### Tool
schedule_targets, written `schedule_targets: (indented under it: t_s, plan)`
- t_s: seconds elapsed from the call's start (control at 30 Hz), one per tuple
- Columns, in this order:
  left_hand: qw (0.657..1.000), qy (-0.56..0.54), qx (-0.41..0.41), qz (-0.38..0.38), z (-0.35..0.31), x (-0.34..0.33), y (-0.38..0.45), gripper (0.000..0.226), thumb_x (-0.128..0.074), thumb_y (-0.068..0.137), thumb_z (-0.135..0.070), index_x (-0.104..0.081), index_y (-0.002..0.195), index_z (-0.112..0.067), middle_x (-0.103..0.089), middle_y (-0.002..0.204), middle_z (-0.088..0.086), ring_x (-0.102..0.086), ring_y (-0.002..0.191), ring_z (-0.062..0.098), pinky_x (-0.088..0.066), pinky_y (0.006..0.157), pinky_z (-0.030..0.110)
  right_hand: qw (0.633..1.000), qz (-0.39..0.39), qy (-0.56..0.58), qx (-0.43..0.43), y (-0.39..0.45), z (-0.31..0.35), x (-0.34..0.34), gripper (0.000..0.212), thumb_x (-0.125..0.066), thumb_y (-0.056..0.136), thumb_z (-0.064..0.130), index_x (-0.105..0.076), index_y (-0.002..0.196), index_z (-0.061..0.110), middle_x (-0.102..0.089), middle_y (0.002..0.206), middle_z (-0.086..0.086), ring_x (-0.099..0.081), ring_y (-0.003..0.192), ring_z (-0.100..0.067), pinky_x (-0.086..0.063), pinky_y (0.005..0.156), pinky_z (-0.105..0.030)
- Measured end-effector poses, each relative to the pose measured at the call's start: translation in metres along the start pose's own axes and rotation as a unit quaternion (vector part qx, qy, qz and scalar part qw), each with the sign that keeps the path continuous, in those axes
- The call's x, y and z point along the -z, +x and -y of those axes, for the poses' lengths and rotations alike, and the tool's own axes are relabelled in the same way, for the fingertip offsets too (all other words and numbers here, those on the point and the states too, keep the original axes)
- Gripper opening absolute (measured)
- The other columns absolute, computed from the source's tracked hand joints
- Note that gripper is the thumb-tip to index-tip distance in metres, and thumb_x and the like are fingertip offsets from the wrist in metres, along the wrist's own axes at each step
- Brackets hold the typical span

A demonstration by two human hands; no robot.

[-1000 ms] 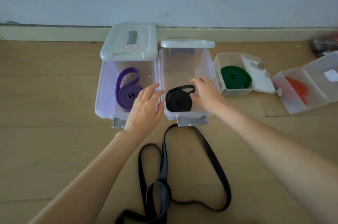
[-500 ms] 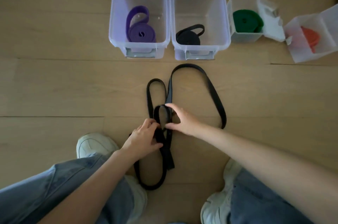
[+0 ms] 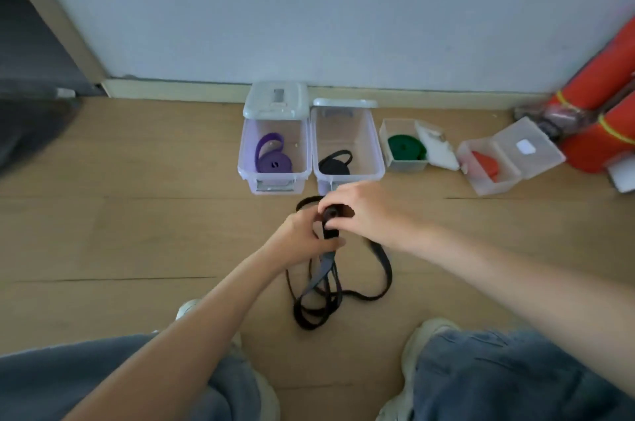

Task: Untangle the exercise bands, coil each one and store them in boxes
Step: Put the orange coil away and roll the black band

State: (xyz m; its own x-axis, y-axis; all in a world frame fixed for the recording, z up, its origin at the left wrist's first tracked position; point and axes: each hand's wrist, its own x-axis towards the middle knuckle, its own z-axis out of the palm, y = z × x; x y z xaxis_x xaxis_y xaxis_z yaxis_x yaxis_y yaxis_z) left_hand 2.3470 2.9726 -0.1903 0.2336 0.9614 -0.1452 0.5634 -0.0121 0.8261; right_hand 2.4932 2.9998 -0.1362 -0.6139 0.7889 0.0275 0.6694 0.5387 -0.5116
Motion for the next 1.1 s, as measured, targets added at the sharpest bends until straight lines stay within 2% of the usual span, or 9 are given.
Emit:
schedule_targets:
  t_s: [0.17,0.3,0.4,0.5,0.63,0.77,0.83,0.97,1.1]
  plan:
    - [0.996,-0.037,-0.072,-0.042,-0.078,0.035,-0.021,0.015,-0.060,0.086,-0.013,-0.066,0.084,0.000,-0.068,0.081,0.019,-0.062,0.076,0.027,-0.049,0.072,0.036,0.988,-0.127,0.074,0.039,-0.025,0.061,0.085,0.017,-0.074,0.077,0.014,-0.072,0.094,0.015,-0.063,0.084,0.011,-0.055,0.079,0.002,-0.041,0.074,-0.006]
    - [0.993,-0.057,-0.093,-0.031,-0.129,0.059,-0.044,0.022,-0.049,0.094,-0.016,-0.057,0.073,-0.017,-0.067,0.072,0.003,-0.065,0.082,0.027,-0.051,0.086,0.040,0.948,-0.250,0.195,0.030,-0.049,0.087,0.140,0.019,-0.073,0.076,0.009,-0.070,0.094,0.015,-0.067,0.087,0.011,-0.064,0.079,0.002,-0.049,0.079,-0.011]
    - [0.983,0.034,-0.141,-0.114,-0.160,0.089,-0.054,0.014,-0.048,0.094,-0.018,-0.050,0.080,-0.018,-0.056,0.060,-0.003,-0.056,0.056,0.011,-0.048,0.056,0.023,0.919,-0.291,0.266,0.021,-0.067,0.089,0.167,0.018,-0.072,0.078,0.007,-0.067,0.090,0.018,-0.069,0.085,0.003,-0.068,0.074,-0.012,-0.055,0.077,-0.023]
    - [0.941,0.131,-0.184,-0.251,-0.186,0.112,-0.061,0.006,-0.051,0.088,-0.015,-0.047,0.082,-0.016,-0.048,0.055,-0.004,-0.049,0.047,0.011,-0.038,0.045,0.019,0.974,-0.158,0.152,-0.063,-0.075,0.086,0.172,0.027,-0.076,0.075,0.025,-0.058,0.095,0.027,-0.061,0.104,0.006,-0.061,0.096,-0.014,-0.050,0.085,-0.030]
    - [0.930,0.284,-0.177,-0.151,-0.200,0.092,-0.059,0.006,-0.052,0.081,-0.018,-0.046,0.081,-0.019,-0.049,0.062,-0.008,-0.052,0.062,0.021,-0.039,0.054,0.031,0.989,-0.070,0.105,-0.077,-0.064,0.093,0.158,0.077,-0.079,0.068,0.038,-0.037,0.130,0.025,-0.041,0.131,0.010,-0.044,0.119,-0.007,-0.037,0.093,-0.024]
    - [0.950,0.258,-0.128,-0.116,-0.180,0.090,-0.046,0.013,-0.057,0.078,-0.022,-0.047,0.070,-0.022,-0.054,0.062,-0.008,-0.052,0.061,0.016,-0.040,0.054,0.029,0.994,0.049,0.024,-0.092,-0.047,0.088,0.155,0.022,-0.071,0.079,0.029,-0.060,0.093,0.016,-0.063,0.081,0.005,-0.058,0.074,-0.010,-0.045,0.067,-0.024]
    - [0.958,0.253,-0.108,-0.080,-0.161,0.091,-0.039,0.021,-0.060,0.079,-0.030,-0.046,0.063,-0.026,-0.051,0.059,-0.008,-0.049,0.056,0.010,-0.037,0.050,0.024,0.993,0.065,0.029,-0.092,-0.041,0.084,0.154,0.016,-0.064,0.086,0.029,-0.062,0.084,0.013,-0.059,0.066,0.006,-0.054,0.060,-0.008,-0.039,0.058,-0.020]
    - [0.980,0.165,-0.096,0.046,-0.140,0.083,-0.026,0.030,-0.067,0.081,-0.030,-0.047,0.059,-0.035,-0.053,0.055,-0.017,-0.050,0.055,-0.005,-0.036,0.052,0.008,0.997,0.052,0.014,-0.047,-0.028,0.081,0.148,0.018,-0.059,0.089,0.030,-0.067,0.092,0.014,-0.057,0.062,0.009,-0.049,0.053,-0.003,-0.037,0.051,-0.014]
    - [0.985,0.135,-0.105,0.010,-0.129,0.085,-0.007,0.020,-0.067,0.080,-0.031,-0.057,0.063,-0.030,-0.054,0.056,-0.012,-0.051,0.052,-0.003,-0.039,0.054,0.008,0.996,0.017,0.071,-0.044,-0.022,0.065,0.153,0.014,-0.067,0.083,0.030,-0.071,0.091,0.019,-0.064,0.068,0.000,-0.051,0.052,-0.002,-0.038,0.052,-0.016]
